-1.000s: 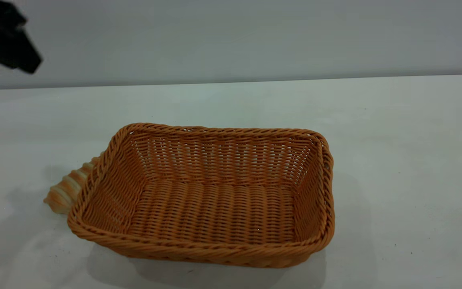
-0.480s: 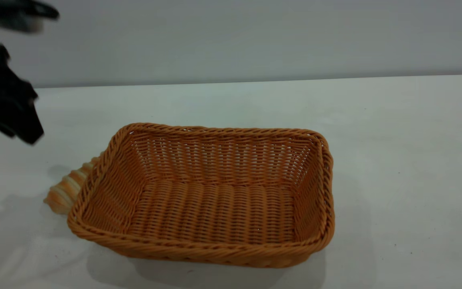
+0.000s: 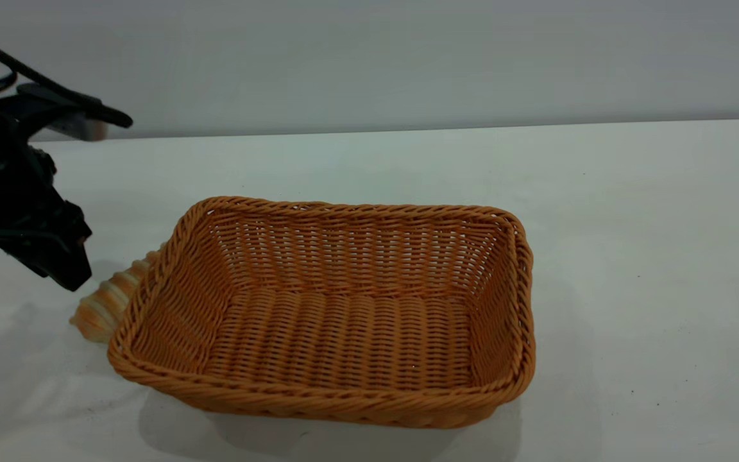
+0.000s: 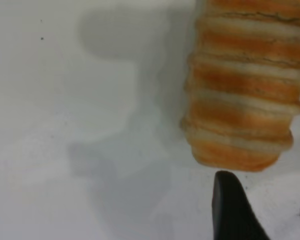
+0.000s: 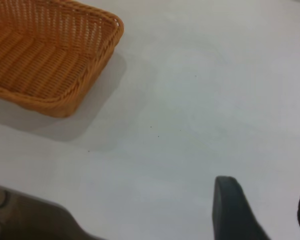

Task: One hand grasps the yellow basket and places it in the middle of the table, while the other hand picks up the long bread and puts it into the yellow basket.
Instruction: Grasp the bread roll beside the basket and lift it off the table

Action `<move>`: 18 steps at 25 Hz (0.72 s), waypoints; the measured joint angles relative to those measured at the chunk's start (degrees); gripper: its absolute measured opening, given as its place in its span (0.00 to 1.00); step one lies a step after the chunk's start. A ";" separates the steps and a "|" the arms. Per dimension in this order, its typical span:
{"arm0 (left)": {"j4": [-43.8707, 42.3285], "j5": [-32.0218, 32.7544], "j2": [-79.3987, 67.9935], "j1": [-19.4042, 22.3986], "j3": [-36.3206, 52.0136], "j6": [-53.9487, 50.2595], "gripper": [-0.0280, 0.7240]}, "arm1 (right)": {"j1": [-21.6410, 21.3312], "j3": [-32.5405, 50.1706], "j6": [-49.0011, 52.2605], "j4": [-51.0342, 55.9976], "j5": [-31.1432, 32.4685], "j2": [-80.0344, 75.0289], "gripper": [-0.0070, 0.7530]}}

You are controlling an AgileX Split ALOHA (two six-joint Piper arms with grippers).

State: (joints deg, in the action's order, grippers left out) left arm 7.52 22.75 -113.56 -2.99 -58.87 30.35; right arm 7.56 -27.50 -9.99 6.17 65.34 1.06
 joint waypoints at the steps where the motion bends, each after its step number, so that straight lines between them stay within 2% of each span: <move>1: -0.14 -0.56 -0.51 0.00 -0.05 0.12 0.57 | 0.00 0.00 0.00 0.00 0.00 0.00 0.48; 18: 0.47 -9.76 -7.38 -0.17 -0.41 0.72 0.57 | 0.00 0.00 0.07 0.00 0.00 0.06 0.48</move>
State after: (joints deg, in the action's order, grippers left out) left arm 7.99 12.99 -120.94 -3.16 -59.28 31.07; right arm 7.56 -27.50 -9.92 6.17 65.34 1.12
